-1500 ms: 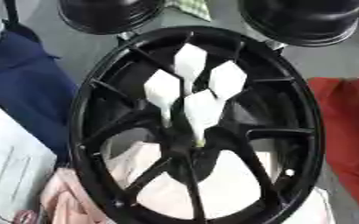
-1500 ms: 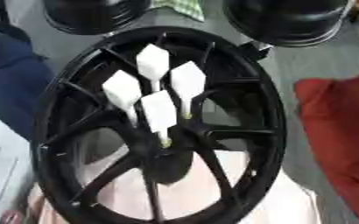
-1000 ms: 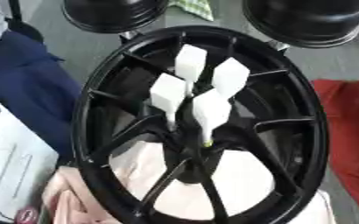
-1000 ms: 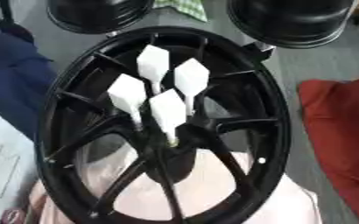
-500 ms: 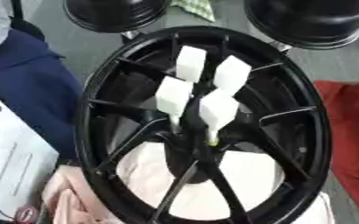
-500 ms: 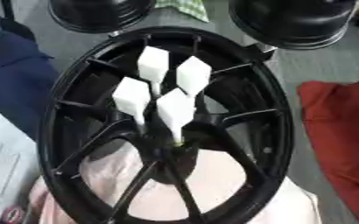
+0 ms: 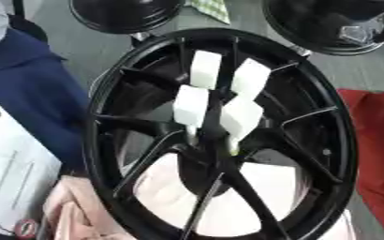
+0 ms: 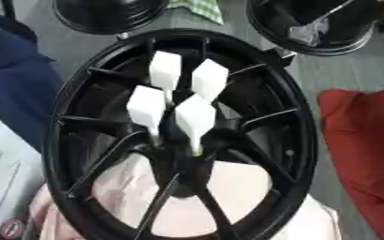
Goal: Pull the pin out of the wheel hub.
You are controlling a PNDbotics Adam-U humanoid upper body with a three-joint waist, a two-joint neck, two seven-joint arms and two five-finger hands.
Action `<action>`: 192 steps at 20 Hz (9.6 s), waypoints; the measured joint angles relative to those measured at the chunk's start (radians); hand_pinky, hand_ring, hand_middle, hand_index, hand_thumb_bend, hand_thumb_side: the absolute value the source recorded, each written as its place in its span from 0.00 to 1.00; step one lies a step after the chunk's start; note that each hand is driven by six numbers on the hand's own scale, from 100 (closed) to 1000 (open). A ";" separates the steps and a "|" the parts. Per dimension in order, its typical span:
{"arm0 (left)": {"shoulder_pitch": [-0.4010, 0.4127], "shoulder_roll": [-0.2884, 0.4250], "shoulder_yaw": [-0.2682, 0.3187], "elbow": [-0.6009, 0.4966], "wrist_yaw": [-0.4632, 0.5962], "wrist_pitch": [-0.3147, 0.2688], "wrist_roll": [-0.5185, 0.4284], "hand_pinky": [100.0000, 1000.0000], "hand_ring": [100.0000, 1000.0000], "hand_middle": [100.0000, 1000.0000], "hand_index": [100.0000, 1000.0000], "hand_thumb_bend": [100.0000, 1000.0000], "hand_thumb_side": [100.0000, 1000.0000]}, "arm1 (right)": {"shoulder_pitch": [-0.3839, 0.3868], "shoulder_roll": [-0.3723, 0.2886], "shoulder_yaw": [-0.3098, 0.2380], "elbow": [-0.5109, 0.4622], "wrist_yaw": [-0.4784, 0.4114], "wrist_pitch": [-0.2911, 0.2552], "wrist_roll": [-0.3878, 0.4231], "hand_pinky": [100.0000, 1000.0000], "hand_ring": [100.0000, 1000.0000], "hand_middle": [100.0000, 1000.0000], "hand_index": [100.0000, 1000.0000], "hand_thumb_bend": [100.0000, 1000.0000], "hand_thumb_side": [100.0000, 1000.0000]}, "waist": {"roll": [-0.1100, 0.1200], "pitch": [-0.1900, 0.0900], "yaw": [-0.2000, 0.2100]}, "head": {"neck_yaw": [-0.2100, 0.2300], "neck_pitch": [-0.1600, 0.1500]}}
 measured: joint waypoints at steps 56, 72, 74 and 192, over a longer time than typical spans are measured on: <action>-0.034 0.017 -0.012 0.000 0.000 -0.003 -0.027 0.64 0.64 0.51 0.67 0.52 0.44 | -0.017 -0.020 0.102 -0.258 -0.042 -0.126 -0.012 0.86 0.81 0.76 0.86 0.18 0.22 | -0.031 0.062 0.046 | 0.014 -0.056; -0.034 0.017 -0.012 0.000 -0.001 0.001 -0.036 0.64 0.64 0.51 0.68 0.51 0.45 | 0.024 -0.066 0.101 -0.360 0.007 -0.122 -0.008 0.87 0.82 0.77 0.87 0.28 0.21 | -0.034 0.072 0.045 | 0.019 -0.065; -0.034 0.017 -0.013 0.000 -0.001 0.002 -0.037 0.64 0.64 0.51 0.67 0.51 0.45 | 0.022 -0.066 0.096 -0.357 0.024 -0.123 -0.009 0.87 0.82 0.78 0.88 0.28 0.21 | -0.034 0.074 0.044 | 0.018 -0.065; -0.044 0.035 -0.006 -0.001 -0.003 0.009 -0.033 0.65 0.63 0.50 0.67 0.51 0.45 | -0.151 0.131 0.232 0.102 -0.051 -0.092 0.022 0.83 0.73 0.48 0.54 0.02 0.04 | -0.065 0.051 0.054 | -0.159 0.054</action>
